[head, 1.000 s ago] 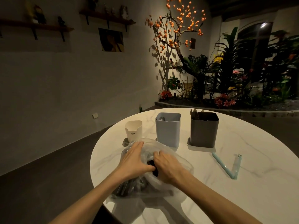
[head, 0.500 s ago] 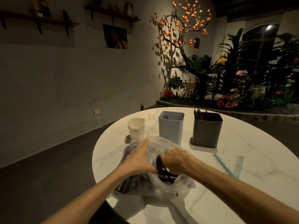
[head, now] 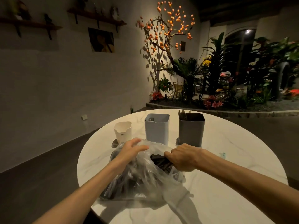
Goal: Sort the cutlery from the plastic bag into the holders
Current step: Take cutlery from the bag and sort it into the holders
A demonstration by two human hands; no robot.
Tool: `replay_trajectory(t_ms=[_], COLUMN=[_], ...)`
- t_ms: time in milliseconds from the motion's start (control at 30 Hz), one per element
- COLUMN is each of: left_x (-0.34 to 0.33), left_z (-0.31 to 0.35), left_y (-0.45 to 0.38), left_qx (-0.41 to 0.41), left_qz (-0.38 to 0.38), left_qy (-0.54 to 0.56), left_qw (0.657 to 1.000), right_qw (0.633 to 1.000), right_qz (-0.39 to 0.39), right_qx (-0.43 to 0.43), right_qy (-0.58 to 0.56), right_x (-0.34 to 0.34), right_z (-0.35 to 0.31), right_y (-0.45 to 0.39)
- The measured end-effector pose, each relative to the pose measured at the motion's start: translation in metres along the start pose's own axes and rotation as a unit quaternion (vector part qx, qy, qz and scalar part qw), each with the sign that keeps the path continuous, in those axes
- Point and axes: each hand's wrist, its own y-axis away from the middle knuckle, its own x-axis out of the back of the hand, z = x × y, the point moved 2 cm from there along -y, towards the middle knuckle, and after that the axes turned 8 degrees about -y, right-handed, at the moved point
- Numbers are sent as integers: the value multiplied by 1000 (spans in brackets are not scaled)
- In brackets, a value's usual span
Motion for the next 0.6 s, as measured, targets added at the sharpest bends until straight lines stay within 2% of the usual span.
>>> replay_trajectory(t_ms=[133, 300, 433, 600], left_x=[-10, -27, -42, -44], left_z=[12, 26, 38, 52], left_y=[0, -2, -3, -3], left_qx=[-13, -57, -97, -97], left_qz=[33, 36, -6, -22], left_qy=[-7, -29, 13, -54], left_qw=[999, 997, 995, 994], right_qw=[1000, 996, 988, 970], right_qz=[7, 5, -16, -11], right_qx=[-11, -26, -47, -70], right_qy=[-21, -82, -148, -231], right_x=[-7, -11, -13, -4], right_z=[20, 36, 45, 58], right_y=[18, 34, 37, 45])
